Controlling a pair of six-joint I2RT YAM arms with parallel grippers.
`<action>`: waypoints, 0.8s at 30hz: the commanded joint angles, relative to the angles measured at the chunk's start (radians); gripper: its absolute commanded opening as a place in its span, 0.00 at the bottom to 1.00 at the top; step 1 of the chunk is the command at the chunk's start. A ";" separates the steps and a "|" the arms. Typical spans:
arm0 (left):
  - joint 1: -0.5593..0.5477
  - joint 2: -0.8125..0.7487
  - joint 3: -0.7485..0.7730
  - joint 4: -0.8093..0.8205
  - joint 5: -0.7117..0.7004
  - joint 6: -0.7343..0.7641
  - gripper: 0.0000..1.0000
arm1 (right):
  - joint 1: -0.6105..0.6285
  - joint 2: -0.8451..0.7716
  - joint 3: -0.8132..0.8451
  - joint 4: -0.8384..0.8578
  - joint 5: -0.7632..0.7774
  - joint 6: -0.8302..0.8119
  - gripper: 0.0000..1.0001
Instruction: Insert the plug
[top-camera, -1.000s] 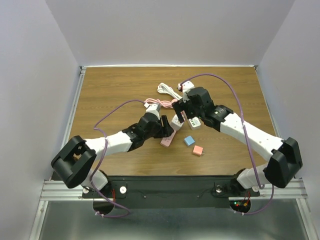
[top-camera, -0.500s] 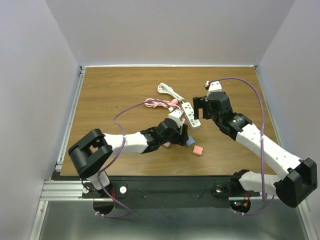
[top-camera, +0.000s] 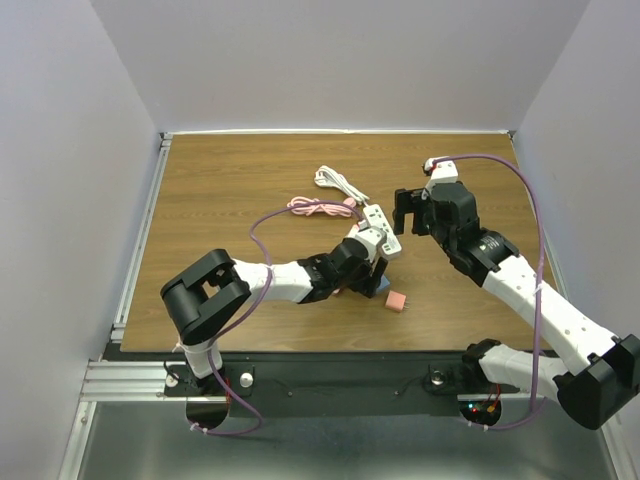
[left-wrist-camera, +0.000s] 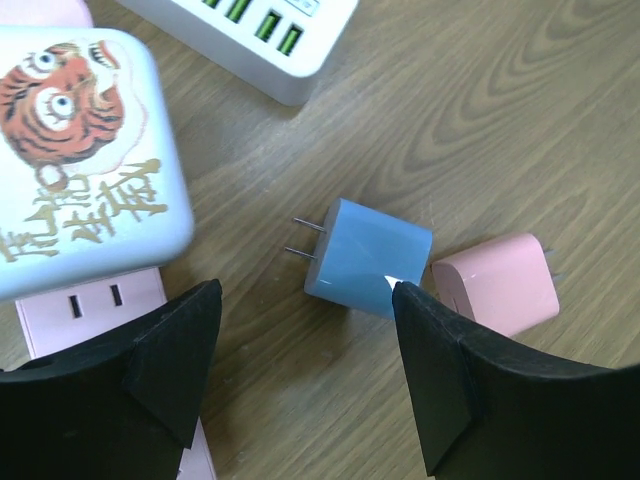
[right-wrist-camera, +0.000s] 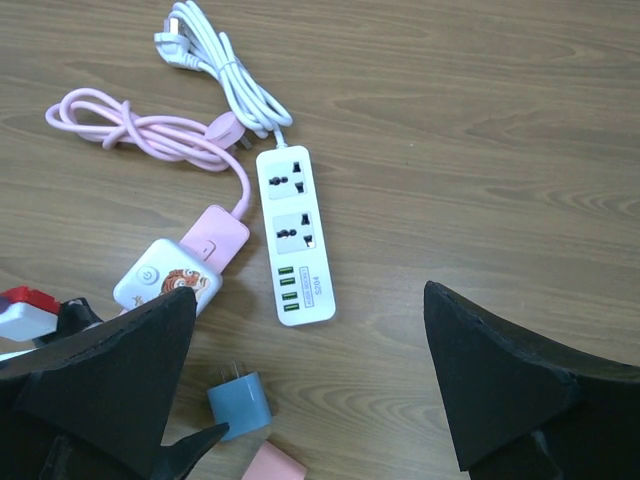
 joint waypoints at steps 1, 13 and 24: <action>-0.006 0.017 0.028 0.047 0.050 0.106 0.81 | -0.011 -0.024 -0.001 0.056 -0.021 0.004 1.00; -0.011 0.073 0.041 0.102 0.199 0.153 0.82 | -0.018 -0.026 -0.012 0.056 -0.029 -0.002 1.00; -0.020 0.027 0.027 0.055 0.123 0.058 0.82 | -0.023 -0.012 -0.024 0.058 -0.038 -0.002 1.00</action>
